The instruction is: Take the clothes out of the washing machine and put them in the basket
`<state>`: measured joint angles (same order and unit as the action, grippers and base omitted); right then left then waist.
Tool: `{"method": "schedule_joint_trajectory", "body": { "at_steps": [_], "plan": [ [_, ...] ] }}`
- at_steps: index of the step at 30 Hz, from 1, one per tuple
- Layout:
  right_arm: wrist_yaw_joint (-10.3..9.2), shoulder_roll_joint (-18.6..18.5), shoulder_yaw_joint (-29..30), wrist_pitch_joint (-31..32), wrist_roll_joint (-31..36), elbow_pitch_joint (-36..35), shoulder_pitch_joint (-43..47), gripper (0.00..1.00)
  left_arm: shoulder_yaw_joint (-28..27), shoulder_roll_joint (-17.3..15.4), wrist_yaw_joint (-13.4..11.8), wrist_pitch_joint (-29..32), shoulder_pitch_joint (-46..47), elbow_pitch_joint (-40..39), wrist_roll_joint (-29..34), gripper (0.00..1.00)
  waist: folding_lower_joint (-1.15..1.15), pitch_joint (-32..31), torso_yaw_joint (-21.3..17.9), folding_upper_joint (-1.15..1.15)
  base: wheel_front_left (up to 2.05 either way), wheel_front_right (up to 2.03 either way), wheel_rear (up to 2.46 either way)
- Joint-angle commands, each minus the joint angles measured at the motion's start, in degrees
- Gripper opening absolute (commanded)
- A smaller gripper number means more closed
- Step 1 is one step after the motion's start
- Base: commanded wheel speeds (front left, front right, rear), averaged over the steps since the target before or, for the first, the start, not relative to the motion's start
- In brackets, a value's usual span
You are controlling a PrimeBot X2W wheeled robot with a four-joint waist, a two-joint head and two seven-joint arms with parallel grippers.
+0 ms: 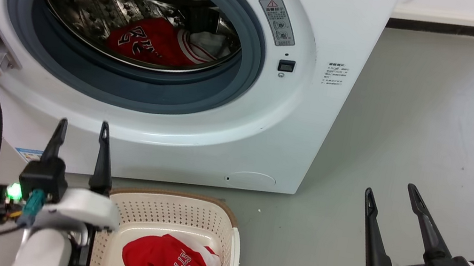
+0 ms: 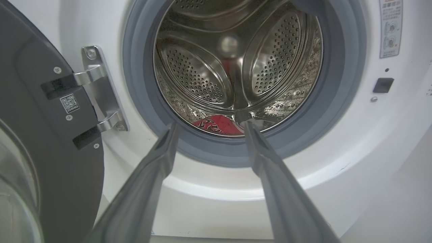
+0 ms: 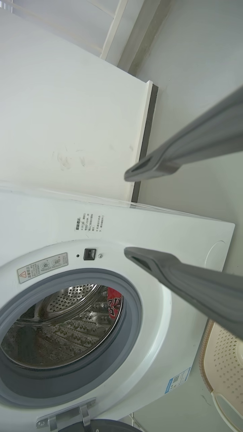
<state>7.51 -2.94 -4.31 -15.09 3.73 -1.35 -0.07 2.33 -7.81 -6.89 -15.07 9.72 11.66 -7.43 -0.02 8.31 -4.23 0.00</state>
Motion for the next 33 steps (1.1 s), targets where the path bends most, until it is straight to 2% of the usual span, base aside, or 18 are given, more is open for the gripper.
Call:
{"method": "schedule_joint_trajectory", "body": {
  "at_steps": [1, 9, 15, 24, 33],
  "plan": [
    [-0.04, 0.12, -0.13, -0.12, -0.09, -0.17, -1.02, 1.00, -0.27, -0.21, 0.34, -0.16, 1.90, 0.43, 0.39, 1.00, 0.02, 0.68, -0.35, 0.00, 0.00, 0.00, 0.00],
    [-0.05, 0.12, -1.40, -0.12, -0.37, -1.23, -5.19, 1.00, -0.76, -2.52, 3.96, -0.15, 16.50, 9.48, 2.21, 1.00, 0.02, 7.02, -2.93, 0.00, 0.00, 0.00, 0.00],
    [-0.04, 0.12, -1.99, -0.12, -1.37, -2.13, -8.39, 1.00, 0.11, -5.17, 5.86, 0.04, 29.63, 20.06, 3.29, 1.00, 0.02, 13.35, -5.19, 0.00, 0.00, 0.00, 0.00],
    [-0.04, 0.15, -1.87, -0.12, -3.22, -4.19, -13.15, 1.00, -0.01, -8.82, 5.96, 2.94, 49.13, 33.21, 3.68, 1.00, 0.02, 23.37, -7.27, 0.00, 0.00, 0.00, 0.00],
    [-0.05, 0.14, -1.94, -0.12, -4.93, -6.97, -17.58, 1.00, 2.28, -13.27, 7.31, 10.45, 65.78, 43.05, 5.93, 1.00, 0.02, 32.35, -9.12, 0.00, 0.00, 0.00, 0.00]
  ]
}}
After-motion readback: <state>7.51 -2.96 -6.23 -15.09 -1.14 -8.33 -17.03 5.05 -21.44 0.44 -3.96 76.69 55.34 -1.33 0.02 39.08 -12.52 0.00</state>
